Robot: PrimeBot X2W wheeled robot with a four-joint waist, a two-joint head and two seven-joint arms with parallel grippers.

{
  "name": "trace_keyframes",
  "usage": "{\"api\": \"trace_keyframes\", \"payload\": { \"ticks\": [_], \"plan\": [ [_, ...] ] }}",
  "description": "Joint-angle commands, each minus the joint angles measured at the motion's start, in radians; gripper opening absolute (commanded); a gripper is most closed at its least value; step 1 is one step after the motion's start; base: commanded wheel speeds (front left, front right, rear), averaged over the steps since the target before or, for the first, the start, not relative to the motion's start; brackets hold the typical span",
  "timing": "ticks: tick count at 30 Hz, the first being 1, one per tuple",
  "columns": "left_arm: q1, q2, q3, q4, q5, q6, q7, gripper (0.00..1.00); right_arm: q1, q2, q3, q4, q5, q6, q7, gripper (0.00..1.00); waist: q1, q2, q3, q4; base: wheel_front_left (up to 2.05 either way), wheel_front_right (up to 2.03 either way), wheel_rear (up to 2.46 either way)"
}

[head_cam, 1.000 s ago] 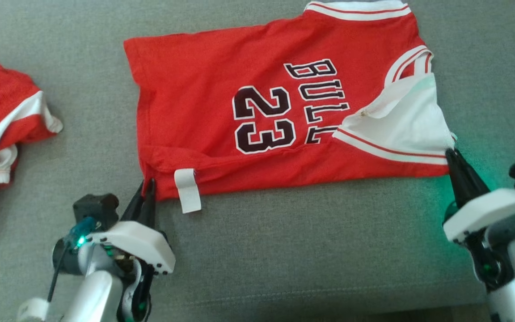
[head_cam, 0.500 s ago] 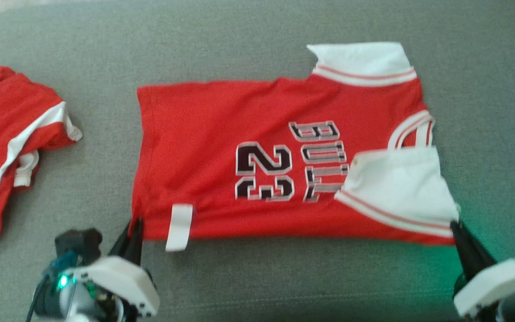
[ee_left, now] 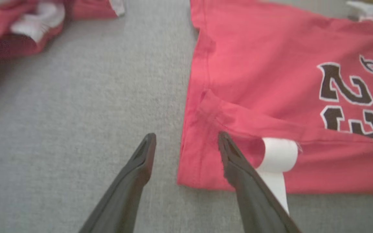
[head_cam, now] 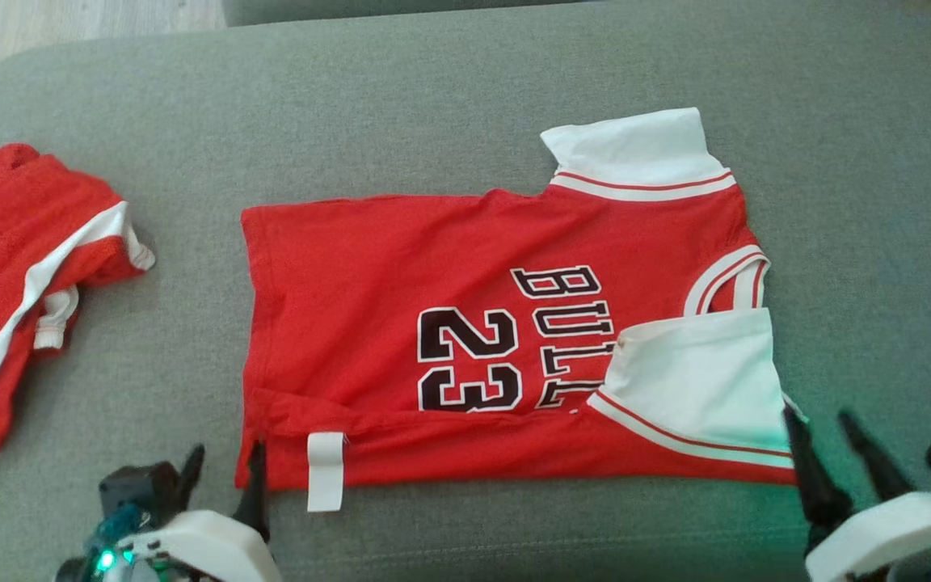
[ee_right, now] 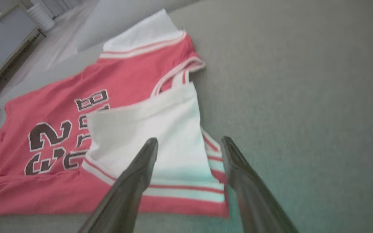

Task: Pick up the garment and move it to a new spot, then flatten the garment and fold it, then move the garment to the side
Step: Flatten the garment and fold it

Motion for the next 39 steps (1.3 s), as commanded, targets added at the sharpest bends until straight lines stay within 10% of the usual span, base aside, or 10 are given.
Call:
{"api": "trace_keyframes", "payload": {
  "ticks": [1,9,21,39],
  "plan": [
    [-0.056,0.003,0.043,-0.031,0.016,0.008,-0.03,1.0,-0.041,-0.027,0.02,-0.049,-0.019,0.004,-0.029,1.0,0.0,0.0,-0.002,0.0,0.0,0.0,0.0],
    [-0.122,-0.011,0.044,-0.081,0.136,0.077,-0.242,1.0,-0.122,-0.061,0.07,-0.164,-0.124,0.004,-0.233,1.0,0.0,0.0,-0.021,-0.004,0.0,0.0,0.0],
    [-0.201,0.009,0.023,-0.105,0.188,0.087,-0.241,1.0,-0.18,-0.06,0.088,-0.195,-0.137,0.004,-0.237,1.0,0.0,0.0,-0.012,-0.006,0.0,0.0,0.0],
    [-0.7,0.071,0.045,0.391,0.026,-0.123,0.099,1.0,-0.249,-0.045,0.124,-0.145,-0.091,0.004,-0.252,1.0,0.0,0.0,0.144,-0.063,0.0,0.0,0.0]
  ]
}}
